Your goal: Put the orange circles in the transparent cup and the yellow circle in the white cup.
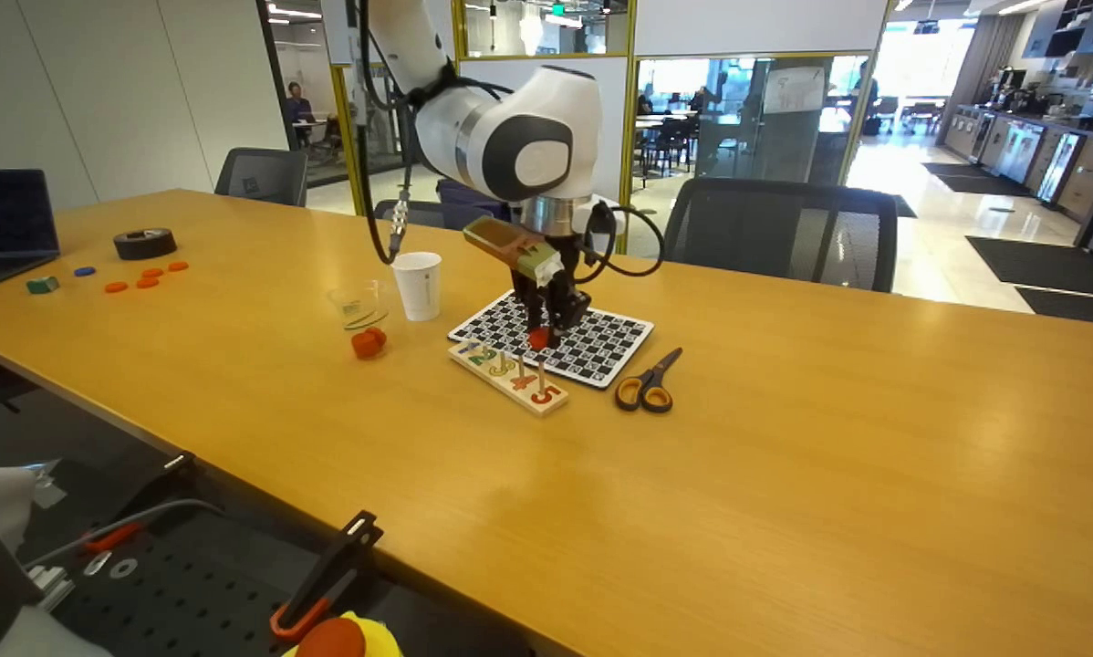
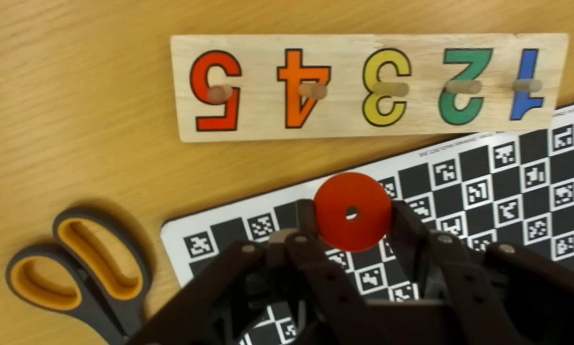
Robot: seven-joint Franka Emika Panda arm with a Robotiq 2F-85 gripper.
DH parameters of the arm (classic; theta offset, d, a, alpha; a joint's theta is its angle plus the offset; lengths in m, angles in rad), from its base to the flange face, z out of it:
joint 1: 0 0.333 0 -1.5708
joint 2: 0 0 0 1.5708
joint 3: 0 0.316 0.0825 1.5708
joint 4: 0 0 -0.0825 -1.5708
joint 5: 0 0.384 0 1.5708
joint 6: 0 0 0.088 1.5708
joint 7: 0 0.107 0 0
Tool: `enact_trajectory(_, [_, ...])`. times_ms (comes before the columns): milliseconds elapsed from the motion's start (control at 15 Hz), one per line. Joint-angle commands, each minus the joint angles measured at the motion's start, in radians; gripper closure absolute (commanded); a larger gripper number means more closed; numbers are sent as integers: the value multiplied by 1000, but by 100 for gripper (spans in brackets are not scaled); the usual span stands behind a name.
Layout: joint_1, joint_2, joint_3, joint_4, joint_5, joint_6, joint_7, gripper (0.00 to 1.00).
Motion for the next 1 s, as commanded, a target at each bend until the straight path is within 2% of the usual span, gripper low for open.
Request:
enact_trajectory(0, [53,-126,22,-80,-24,-12,-28,82])
enact_trajectory(333, [105,-211,116,-110,6,-90,-144,82])
enact_trajectory(667, [186,-258,150,-113,-24,-159,-162,82])
enact_trajectory(933, [225,-260,169,-102,-11,-197,-199,82])
